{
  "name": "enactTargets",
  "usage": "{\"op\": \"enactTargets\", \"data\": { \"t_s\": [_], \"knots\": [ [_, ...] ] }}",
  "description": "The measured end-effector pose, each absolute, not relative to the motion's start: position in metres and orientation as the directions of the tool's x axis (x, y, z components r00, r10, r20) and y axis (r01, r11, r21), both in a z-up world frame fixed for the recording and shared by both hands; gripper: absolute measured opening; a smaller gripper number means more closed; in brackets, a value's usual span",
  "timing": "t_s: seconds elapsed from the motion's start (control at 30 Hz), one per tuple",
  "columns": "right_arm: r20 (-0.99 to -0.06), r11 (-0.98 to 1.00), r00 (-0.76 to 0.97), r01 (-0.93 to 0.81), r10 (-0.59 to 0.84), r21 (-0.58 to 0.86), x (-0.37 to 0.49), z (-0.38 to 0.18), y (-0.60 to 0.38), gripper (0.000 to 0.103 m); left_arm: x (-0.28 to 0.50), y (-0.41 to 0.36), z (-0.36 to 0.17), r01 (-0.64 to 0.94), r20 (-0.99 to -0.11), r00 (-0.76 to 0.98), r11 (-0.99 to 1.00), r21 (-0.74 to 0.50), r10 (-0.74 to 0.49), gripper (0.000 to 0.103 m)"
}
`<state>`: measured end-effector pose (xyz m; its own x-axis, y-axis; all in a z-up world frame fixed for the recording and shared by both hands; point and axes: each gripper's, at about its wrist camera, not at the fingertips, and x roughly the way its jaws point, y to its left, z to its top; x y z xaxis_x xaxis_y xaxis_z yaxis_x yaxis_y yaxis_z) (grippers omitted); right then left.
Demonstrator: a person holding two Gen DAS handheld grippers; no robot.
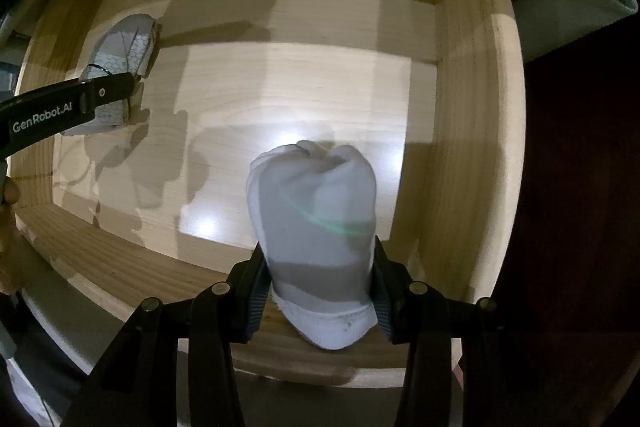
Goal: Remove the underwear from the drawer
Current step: 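Grasp the grey hexagon-patterned underwear with the left tool while the right tool holds the white item, then lift the grey patterned underwear with the left tool into the white box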
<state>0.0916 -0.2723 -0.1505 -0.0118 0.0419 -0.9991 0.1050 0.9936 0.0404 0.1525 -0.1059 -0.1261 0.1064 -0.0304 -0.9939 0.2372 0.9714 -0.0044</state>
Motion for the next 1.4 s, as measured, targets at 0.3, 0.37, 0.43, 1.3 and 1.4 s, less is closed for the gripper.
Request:
{"op": "enactTargets", "data": {
  "t_s": [0.3,0.37,0.43,1.3,1.4],
  "knots": [
    [-0.999,0.993,-0.010,0.106,0.045,0.044,0.089,-0.150,-0.279,0.042,0.148,-0.100,-0.127,0.248,-0.992,0.119,0.969,-0.007,-0.037,0.047],
    [-0.999,0.993,-0.010,0.105,0.046,0.044,0.088,-0.150,-0.278,0.042,0.145,-0.099,-0.125,0.250,-0.993,0.111,0.968,-0.008,-0.036,0.047],
    [-0.999,0.993,-0.010,0.106,0.046,0.045,0.087,-0.149,-0.279,0.042,0.144,-0.092,-0.120,0.248,-0.995,0.090,0.969,-0.022,-0.045,0.046],
    [-1.000,0.994,0.009,0.111,0.025,0.025,0.080,-0.143,-0.274,0.042,0.068,-0.077,0.013,0.363,-0.919,0.380,0.931,0.047,-0.102,0.046],
    [-1.000,0.993,0.012,0.116,0.029,0.030,0.079,-0.144,-0.273,0.042,0.063,-0.074,0.048,0.376,-0.884,0.444,0.926,0.039,-0.143,0.046]
  ]
}}
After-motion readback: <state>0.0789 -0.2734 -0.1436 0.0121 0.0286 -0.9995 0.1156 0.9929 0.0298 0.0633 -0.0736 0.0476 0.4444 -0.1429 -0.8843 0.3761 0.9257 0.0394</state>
